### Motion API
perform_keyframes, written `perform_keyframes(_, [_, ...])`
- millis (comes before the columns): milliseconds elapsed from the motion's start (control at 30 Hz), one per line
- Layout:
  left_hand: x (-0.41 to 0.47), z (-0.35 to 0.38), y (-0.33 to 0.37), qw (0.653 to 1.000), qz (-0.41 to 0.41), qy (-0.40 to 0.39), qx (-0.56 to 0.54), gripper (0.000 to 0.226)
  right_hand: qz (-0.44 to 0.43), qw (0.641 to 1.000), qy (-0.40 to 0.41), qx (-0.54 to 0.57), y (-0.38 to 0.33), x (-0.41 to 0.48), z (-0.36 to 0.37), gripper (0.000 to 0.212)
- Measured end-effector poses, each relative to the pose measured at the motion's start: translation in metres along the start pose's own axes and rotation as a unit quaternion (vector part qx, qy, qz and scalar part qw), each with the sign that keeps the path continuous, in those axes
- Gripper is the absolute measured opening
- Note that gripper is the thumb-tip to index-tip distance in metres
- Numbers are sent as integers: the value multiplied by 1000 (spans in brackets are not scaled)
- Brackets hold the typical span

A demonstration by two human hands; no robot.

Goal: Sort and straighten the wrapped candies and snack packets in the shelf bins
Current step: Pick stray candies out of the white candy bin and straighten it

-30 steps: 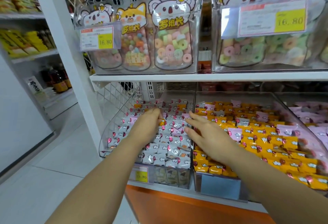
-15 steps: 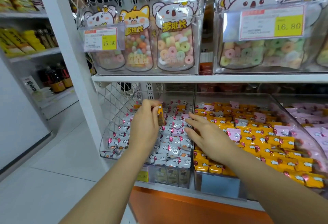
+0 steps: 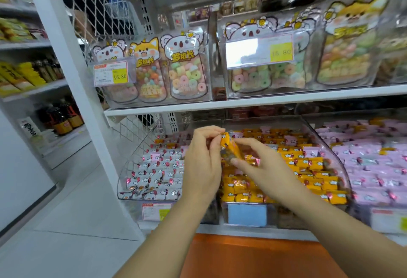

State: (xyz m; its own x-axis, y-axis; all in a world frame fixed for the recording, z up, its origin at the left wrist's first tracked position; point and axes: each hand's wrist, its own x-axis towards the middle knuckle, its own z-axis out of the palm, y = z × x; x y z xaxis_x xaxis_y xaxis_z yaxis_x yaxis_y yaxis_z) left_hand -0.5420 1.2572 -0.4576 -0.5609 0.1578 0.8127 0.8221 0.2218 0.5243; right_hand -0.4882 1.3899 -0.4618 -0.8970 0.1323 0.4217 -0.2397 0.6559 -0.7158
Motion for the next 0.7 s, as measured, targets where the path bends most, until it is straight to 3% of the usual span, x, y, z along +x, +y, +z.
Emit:
perform_keyframes(233, [-8,47,40,996,-40,-65,-37,14,13,996,76,-39,25,-37,-56,30])
perform_keyframes(400, [-12,66,36,984,-97,-136,56,20,52,991,119,-44,46,-54,-87,30])
perform_keyframes(533, [-10,74,12,944,-140,-234,189,29,65,988,134,-49,53,-56,-93,33])
perform_keyframes(700, [0,90,-12,901,-161,-318,246,34,74,983,145,-80,64,-58,-93,34])
